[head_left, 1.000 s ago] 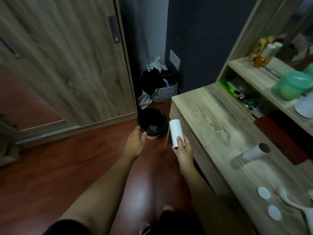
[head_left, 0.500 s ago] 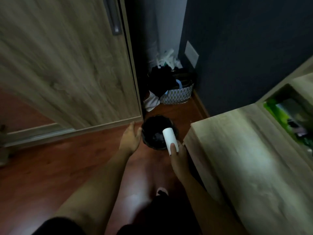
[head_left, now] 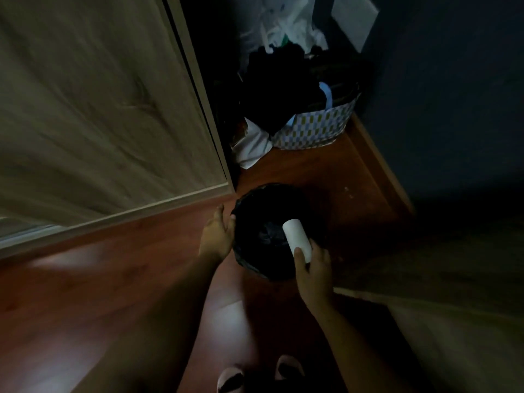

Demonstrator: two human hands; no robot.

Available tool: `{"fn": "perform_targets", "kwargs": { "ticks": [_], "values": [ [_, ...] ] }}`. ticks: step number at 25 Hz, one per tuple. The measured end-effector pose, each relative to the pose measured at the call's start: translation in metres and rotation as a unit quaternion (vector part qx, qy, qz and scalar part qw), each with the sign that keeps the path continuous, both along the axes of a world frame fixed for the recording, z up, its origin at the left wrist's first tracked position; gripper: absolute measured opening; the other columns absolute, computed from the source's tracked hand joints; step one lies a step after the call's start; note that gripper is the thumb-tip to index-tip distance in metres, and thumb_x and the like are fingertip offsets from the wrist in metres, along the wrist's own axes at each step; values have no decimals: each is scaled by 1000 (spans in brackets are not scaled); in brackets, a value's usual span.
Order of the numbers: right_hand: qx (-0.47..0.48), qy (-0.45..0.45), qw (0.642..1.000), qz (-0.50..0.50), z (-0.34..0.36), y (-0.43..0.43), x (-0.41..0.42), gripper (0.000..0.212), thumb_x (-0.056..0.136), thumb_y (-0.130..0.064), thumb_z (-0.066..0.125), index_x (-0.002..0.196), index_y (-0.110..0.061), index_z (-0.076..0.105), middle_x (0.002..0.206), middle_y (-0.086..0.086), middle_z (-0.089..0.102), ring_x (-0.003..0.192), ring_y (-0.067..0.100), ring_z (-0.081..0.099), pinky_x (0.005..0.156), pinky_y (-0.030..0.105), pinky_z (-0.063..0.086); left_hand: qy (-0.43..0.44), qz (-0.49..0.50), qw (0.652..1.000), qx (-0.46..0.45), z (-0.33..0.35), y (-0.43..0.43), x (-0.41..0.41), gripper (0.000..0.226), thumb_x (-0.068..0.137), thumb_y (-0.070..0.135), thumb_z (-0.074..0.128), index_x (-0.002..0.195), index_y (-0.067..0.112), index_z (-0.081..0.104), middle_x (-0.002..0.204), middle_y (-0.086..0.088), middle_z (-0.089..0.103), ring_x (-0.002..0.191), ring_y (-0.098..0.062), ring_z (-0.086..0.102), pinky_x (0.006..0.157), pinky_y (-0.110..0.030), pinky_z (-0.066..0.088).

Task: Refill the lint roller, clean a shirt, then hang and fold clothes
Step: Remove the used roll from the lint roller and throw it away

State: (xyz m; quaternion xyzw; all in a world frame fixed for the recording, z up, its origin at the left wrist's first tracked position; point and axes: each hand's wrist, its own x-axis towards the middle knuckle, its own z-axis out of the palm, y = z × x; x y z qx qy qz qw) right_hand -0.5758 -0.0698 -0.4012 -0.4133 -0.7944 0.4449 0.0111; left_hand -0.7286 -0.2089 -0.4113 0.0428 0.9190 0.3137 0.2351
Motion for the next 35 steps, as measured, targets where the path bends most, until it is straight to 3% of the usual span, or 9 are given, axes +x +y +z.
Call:
{"fn": "perform_targets", "kwargs": {
  "ticks": [6,8,11,16,21,25,28,32,35],
  "values": [
    [73,-44,994,75,-101,6,-35,55,94,-39,44,140,-10,37,135,13,42,112,26,55,83,33,53,-36,46,998,11,-124,16,-17,57,99,29,40,147,6,19,132,-29,51,110,-47,55,84,-43,46],
    [103,-67,988,95,-119,5,-43,56,95,-42,39,141,-11,34,134,10,42,111,24,54,81,29,51,-41,54,998,19,-146,18,-17,54,101,26,36,148,7,17,126,-31,54,105,-49,57,81,-43,47],
    [126,-107,978,123,-137,9,-50,56,95,-44,36,141,-12,32,133,9,41,110,23,54,79,29,49,-38,77,996,23,-158,20,-14,42,102,20,31,142,5,27,110,-35,60,95,-50,58,66,-36,38],
    [148,-154,969,128,-168,13,-62,59,95,-44,36,141,-7,32,129,14,43,108,27,54,80,32,48,-17,79,997,20,-164,20,-11,36,102,17,29,135,1,33,97,-35,60,85,-50,57,63,-35,32],
    [63,-181,978,79,-179,8,-71,69,93,-46,43,145,-8,19,138,20,32,120,35,44,90,37,44,0,73,997,18,-164,20,-10,37,102,19,29,134,1,33,97,-33,60,84,-49,57,62,-35,32],
    [87,-156,975,130,-160,15,-67,61,96,-40,37,145,-8,20,143,18,28,127,33,39,98,37,39,-12,75,996,35,-156,21,-10,44,102,26,31,140,4,29,109,-33,60,93,-50,58,66,-39,39],
    [98,-143,974,149,-131,26,-69,57,97,-38,36,144,-8,24,144,17,29,128,31,38,100,37,38,-14,85,995,41,-128,21,-10,55,100,33,34,147,8,19,123,-33,55,105,-49,56,80,-42,46],
    [106,-126,972,168,-49,25,-73,56,98,-39,33,144,-9,24,147,15,27,131,30,36,102,38,39,4,53,997,53,-42,20,-14,54,101,30,36,147,9,19,117,-35,58,101,-49,57,71,-36,39],
    [119,-102,971,179,33,12,-72,54,98,-38,33,143,-9,26,146,14,29,131,28,36,102,38,40,27,41,997,65,42,13,-15,51,101,28,36,145,6,24,118,-33,58,103,-48,57,75,-37,41]
  ]
}}
